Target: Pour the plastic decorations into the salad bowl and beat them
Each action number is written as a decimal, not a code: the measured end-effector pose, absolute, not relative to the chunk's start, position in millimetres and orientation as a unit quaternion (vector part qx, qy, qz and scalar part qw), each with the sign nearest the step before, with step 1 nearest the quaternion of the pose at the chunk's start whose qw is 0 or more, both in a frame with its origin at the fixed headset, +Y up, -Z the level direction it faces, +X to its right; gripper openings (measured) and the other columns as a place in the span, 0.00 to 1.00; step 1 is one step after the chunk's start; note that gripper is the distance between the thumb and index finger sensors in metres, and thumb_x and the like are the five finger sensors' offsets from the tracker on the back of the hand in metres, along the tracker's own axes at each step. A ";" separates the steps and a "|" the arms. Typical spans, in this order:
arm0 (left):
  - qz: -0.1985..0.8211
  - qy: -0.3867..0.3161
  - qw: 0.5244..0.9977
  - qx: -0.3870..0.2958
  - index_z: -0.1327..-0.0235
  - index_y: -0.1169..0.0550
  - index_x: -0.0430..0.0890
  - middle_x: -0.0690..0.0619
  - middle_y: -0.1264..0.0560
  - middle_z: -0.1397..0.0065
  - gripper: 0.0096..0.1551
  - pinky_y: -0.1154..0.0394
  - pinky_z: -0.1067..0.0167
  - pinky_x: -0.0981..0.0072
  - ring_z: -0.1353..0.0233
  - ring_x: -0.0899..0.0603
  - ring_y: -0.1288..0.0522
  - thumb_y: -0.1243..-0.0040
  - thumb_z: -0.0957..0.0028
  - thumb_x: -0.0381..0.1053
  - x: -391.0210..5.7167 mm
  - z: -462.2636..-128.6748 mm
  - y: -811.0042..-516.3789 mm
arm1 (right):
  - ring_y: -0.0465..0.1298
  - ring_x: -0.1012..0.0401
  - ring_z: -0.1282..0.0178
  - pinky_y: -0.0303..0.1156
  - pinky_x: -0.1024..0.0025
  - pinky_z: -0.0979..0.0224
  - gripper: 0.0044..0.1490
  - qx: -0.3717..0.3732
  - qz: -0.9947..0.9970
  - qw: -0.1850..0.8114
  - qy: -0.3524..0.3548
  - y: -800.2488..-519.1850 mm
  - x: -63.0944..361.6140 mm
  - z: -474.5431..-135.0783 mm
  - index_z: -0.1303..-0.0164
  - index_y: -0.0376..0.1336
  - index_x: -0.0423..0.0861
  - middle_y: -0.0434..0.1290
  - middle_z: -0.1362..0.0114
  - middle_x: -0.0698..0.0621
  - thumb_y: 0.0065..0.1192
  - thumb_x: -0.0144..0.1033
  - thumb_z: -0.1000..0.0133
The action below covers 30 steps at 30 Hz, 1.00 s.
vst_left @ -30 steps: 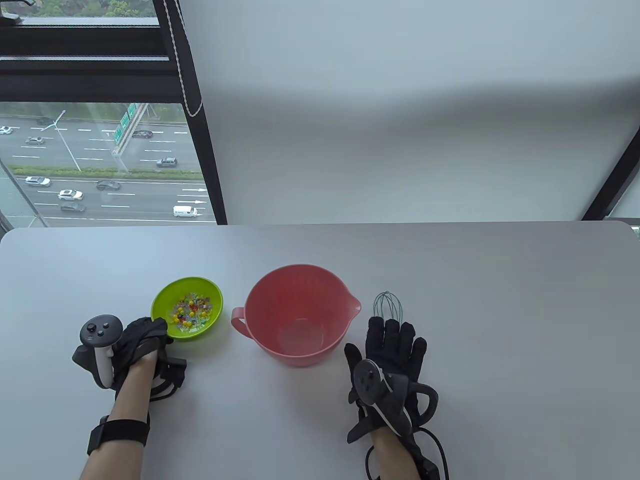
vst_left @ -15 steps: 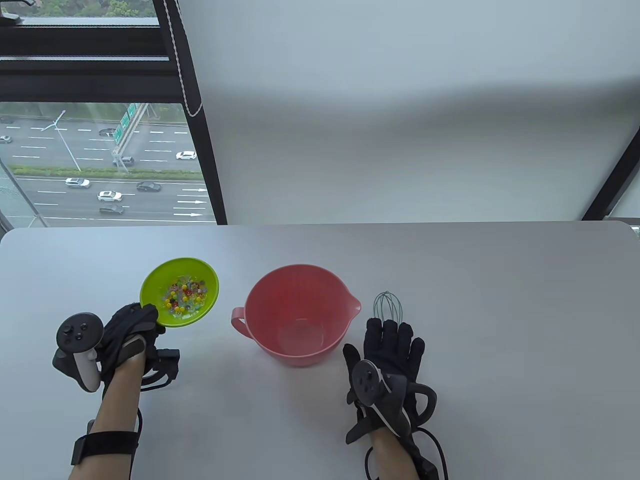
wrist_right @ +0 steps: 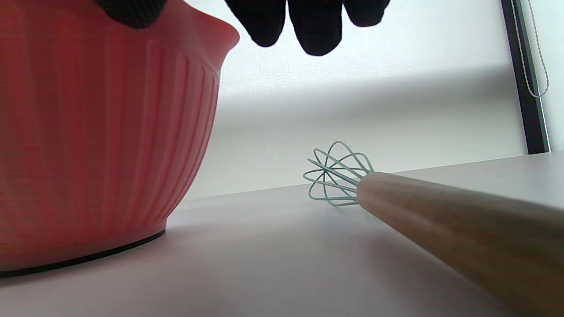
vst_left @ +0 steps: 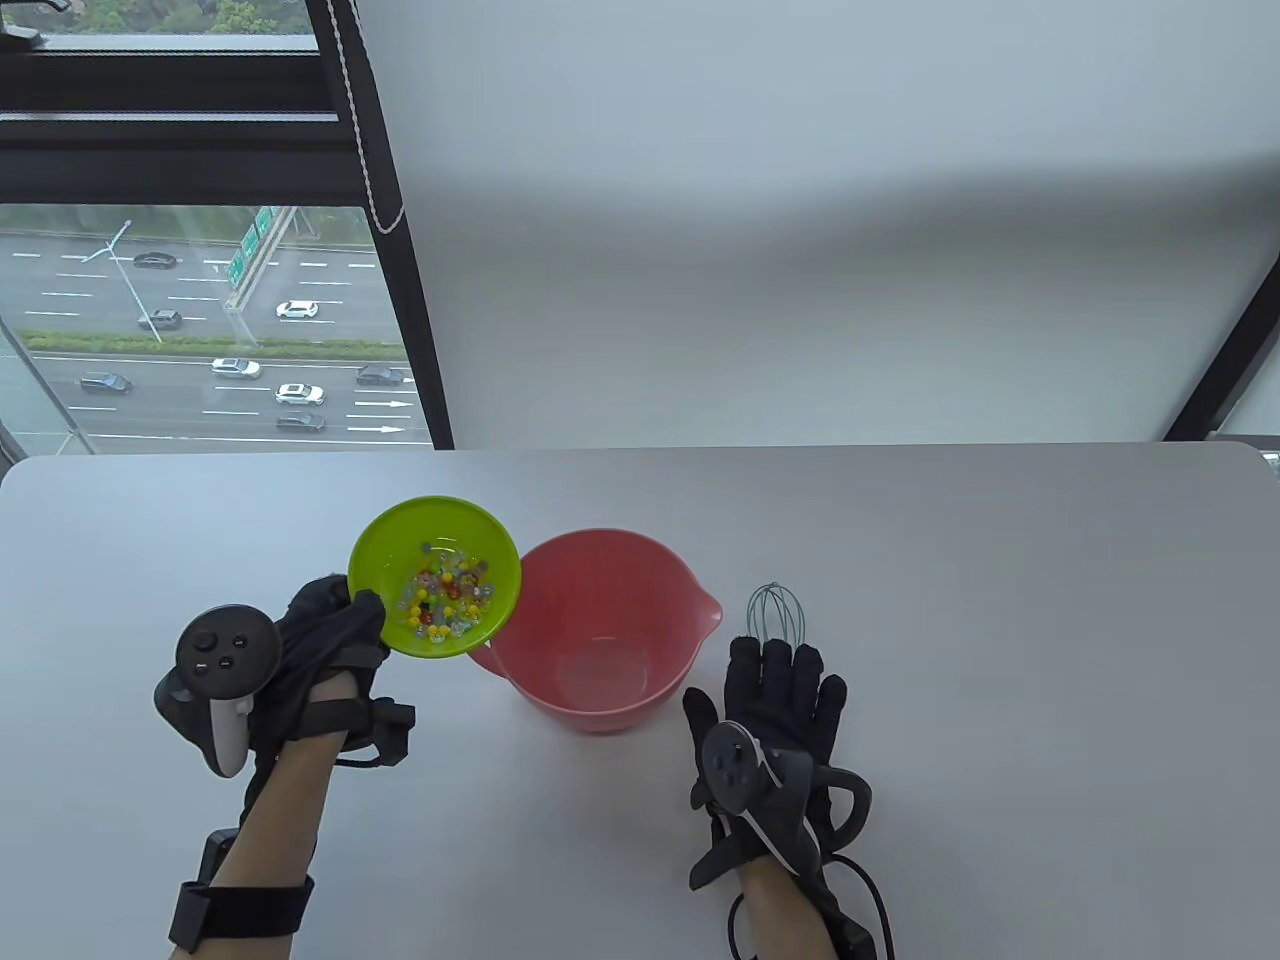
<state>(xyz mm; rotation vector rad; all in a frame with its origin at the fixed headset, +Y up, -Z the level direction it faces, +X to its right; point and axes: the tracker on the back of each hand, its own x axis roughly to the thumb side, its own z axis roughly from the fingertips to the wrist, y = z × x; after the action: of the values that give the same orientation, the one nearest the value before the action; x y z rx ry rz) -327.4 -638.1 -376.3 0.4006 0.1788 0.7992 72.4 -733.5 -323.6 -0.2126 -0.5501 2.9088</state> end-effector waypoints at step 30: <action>-0.140 -0.208 0.804 0.539 0.54 0.17 0.36 0.58 0.13 0.72 0.26 0.28 0.33 0.51 0.58 0.47 0.15 0.27 0.53 0.55 -184.8 -319.9 -608.6 | 0.50 0.45 0.15 0.39 0.43 0.19 0.48 -0.070 0.975 0.095 -0.186 -735.1 71.6 -324.0 0.15 0.50 0.54 0.54 0.13 0.49 0.44 0.72 0.40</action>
<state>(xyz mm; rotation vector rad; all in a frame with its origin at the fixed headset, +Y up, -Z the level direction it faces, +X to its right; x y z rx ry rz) -184.8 -608.6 -319.9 1.1545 -0.4463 -0.2989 71.6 -735.1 -324.0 -0.2077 -0.5509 2.8919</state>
